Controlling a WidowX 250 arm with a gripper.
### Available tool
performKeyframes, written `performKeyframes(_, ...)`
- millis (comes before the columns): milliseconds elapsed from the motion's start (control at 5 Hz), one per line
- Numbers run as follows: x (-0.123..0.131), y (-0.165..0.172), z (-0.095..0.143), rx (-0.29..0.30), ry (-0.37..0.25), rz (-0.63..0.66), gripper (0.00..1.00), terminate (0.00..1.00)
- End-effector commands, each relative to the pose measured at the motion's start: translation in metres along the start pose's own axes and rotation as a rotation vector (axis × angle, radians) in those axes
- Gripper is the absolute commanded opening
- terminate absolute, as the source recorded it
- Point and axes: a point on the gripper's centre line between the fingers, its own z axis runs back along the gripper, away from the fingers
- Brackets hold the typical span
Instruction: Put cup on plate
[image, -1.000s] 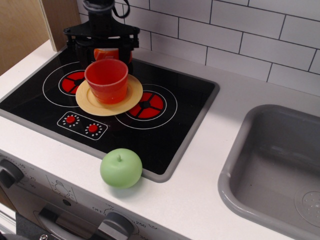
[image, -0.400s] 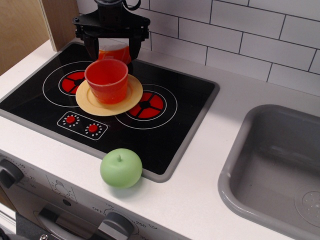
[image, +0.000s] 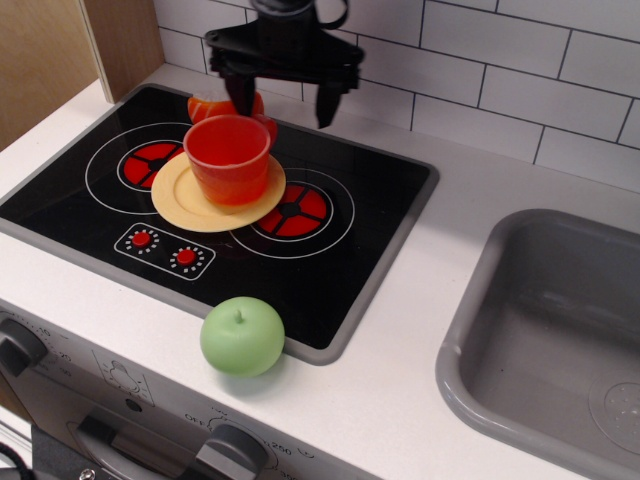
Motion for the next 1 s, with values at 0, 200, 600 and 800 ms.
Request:
performKeyframes(0,-0.018,-0.019,0.031,-0.040,-0.081,-0.071,1.00,0.00)
performKeyframes(200,-0.037,-0.028,0.035,-0.048,-0.078,-0.122,1.00,0.00)
performKeyframes(600,-0.053,-0.036,0.037,-0.069,-0.034,-0.154,1.00,0.00)
performKeyframes(800,-0.062,-0.039,0.033,-0.083,0.034,-0.172,1.00,1.00)
